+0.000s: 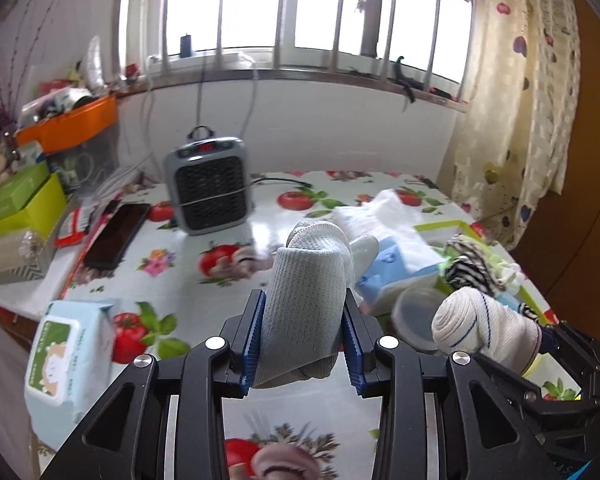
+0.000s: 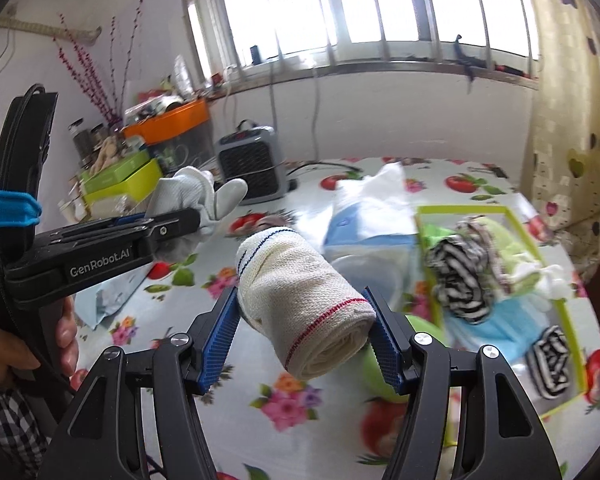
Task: Organize soft objects
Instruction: 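Carry the grey sock and rolled towel over the yellow box with both tools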
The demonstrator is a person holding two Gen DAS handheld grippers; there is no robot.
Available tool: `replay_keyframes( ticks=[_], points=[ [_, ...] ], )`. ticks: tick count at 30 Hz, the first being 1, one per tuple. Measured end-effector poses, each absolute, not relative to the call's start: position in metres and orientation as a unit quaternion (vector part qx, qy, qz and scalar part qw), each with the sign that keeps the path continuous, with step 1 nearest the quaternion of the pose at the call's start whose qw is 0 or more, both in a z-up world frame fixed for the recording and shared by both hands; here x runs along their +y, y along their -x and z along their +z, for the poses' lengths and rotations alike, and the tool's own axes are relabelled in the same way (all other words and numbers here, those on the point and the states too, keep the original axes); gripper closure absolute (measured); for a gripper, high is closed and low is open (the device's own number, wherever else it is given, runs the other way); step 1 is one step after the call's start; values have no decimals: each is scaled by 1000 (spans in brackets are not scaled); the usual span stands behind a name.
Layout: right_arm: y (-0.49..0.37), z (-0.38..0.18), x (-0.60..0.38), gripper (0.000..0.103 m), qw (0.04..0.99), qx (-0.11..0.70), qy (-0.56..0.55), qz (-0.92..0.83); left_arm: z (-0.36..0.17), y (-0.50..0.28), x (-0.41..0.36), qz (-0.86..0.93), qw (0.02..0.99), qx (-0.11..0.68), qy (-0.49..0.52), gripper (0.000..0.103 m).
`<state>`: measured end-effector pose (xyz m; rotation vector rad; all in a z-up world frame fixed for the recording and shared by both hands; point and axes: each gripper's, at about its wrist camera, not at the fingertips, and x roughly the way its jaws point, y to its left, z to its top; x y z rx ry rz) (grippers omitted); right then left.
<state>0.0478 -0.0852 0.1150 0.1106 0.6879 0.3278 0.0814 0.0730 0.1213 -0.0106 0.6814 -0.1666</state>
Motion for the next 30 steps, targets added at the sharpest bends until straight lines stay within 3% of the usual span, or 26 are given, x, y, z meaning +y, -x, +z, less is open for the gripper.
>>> replay_keyframes(
  ticks=[30],
  points=[
    [-54, 116, -242, 41, 940, 329, -91, 5, 122, -120, -71, -188, 917, 352, -19, 69]
  ],
)
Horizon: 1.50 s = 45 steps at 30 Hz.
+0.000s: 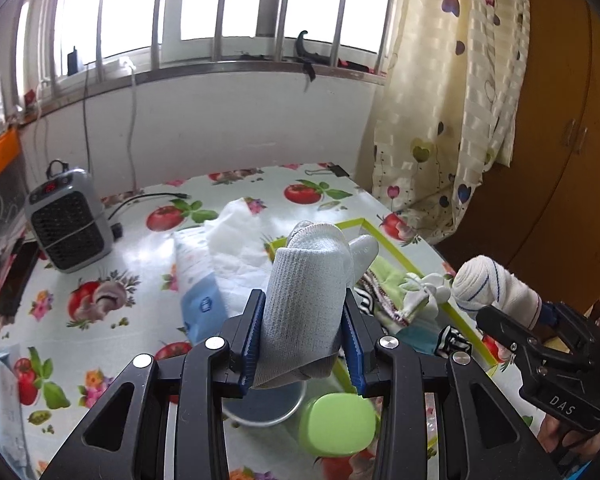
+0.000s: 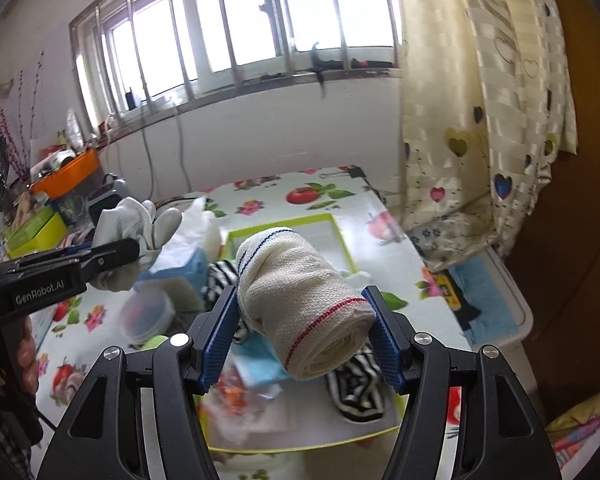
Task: Organize soft objects
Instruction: 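Carry the grey sock and rolled towel over the yellow box with both tools, then open both tools to drop the sock and rolled towel into the box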
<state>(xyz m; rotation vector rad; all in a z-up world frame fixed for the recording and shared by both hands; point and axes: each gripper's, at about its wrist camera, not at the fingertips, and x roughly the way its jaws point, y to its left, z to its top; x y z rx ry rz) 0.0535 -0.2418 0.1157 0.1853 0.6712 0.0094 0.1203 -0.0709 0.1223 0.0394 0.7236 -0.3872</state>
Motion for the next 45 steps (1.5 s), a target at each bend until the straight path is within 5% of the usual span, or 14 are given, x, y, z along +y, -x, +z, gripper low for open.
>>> replay_keyframes(
  ticks=[28, 45],
  points=[
    [-47, 50, -239, 40, 907, 406, -110, 14, 74, -167, -146, -202, 889, 406, -57, 68],
    [-46, 47, -236, 40, 905, 413, -105, 4, 62, -164, -152, -209, 876, 429, -63, 50]
  ],
)
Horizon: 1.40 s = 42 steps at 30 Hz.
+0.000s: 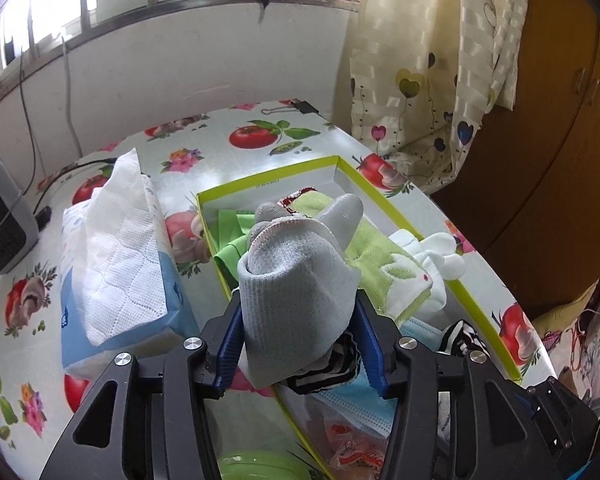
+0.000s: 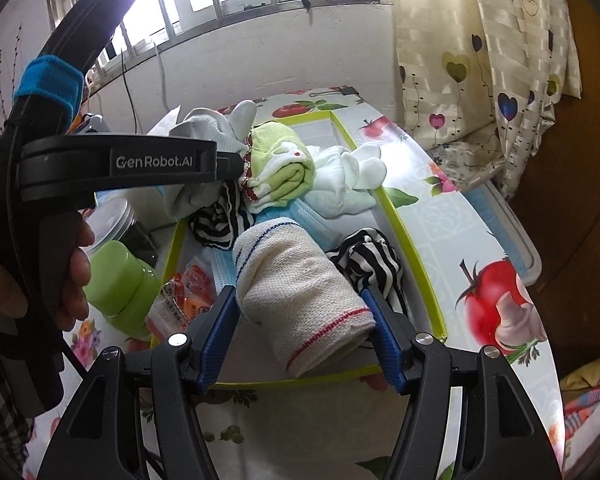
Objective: Organize soft objects
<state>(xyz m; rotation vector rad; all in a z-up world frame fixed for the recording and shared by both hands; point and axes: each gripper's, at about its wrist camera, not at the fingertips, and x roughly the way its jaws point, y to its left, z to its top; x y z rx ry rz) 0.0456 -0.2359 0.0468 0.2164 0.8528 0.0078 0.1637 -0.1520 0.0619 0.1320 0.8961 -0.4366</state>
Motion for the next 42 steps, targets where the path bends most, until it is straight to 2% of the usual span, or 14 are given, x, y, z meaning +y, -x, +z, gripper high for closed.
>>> replay_keyframes(
  ticks=[4, 6, 14, 23, 30, 42],
  points=[
    [-42, 49, -237, 39, 906, 409, -107, 3, 64, -159, -149, -210, 874, 433, -64, 46],
    [-40, 51, -238, 35, 908, 405, -109, 3, 66, -155, -147, -215, 876, 428, -66, 38],
    [-37, 57, -237, 33, 911, 396, -112, -3, 80, -140, -141, -218, 882, 414, -59, 35],
    [-24, 69, -235, 27, 920, 377, -111, -8, 96, -104, -116, -217, 891, 396, -38, 35],
    [-7, 78, -233, 26, 924, 367, -105, -10, 102, -70, -88, -195, 903, 381, -25, 34],
    [20, 66, -212, 26, 916, 394, -75, 3, 68, -22, -52, -155, 900, 408, -9, 34]
  ],
)
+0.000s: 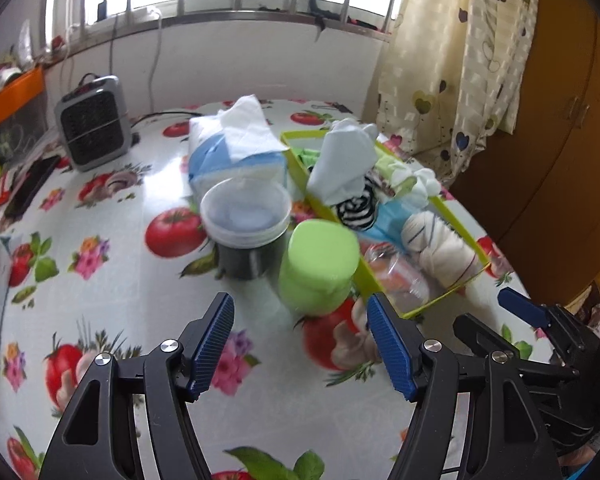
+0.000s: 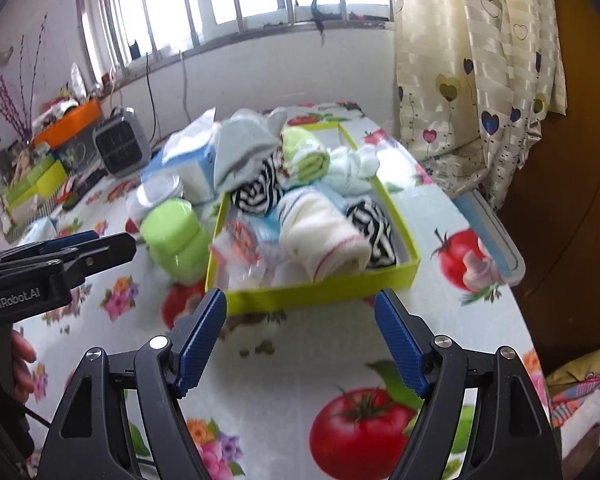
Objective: Organize soft objects
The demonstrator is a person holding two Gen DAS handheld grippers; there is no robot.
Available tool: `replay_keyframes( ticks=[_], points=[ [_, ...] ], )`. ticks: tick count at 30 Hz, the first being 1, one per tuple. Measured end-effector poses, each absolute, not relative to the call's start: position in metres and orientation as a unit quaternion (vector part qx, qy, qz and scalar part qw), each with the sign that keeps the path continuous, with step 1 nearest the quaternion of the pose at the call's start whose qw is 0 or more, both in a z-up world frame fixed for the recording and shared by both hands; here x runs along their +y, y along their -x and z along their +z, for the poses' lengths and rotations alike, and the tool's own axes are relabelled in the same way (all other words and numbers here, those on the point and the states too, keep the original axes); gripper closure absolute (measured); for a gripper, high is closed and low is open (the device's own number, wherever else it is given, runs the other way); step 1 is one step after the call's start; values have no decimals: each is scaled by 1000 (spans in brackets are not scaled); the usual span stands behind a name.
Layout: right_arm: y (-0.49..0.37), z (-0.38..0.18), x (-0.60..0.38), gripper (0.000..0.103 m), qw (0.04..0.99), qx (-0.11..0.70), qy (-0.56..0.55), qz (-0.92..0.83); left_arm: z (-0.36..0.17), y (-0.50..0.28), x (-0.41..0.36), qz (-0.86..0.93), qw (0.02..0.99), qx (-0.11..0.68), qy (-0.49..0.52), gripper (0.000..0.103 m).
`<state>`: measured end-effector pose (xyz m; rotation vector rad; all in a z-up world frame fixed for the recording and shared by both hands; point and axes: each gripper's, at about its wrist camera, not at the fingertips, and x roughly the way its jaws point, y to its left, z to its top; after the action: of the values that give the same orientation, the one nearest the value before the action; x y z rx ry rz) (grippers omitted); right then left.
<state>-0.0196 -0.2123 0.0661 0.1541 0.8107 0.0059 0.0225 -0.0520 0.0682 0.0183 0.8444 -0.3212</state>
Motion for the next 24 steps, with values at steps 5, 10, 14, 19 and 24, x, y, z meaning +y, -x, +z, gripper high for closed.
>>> replay_keyframes(
  ticks=[5, 10, 14, 19, 24],
  points=[
    [26, 50, -206, 26, 907, 417, -61, 2, 47, -10, -46, -158, 890, 428, -1, 34],
    [30, 38, -205, 26, 899, 434, -56, 6, 28, -3, -45, -146, 885, 442, -5, 34],
    [29, 33, -205, 26, 894, 444, -56, 3, 19, 1, -44, -132, 887, 442, -12, 34],
    [25, 30, -204, 26, 890, 453, -43, -8, 11, 4, -51, -124, 889, 440, -35, 34],
    [20, 28, -206, 26, 888, 459, -26, -24, 7, 4, -54, -120, 891, 436, -45, 32]
  ],
)
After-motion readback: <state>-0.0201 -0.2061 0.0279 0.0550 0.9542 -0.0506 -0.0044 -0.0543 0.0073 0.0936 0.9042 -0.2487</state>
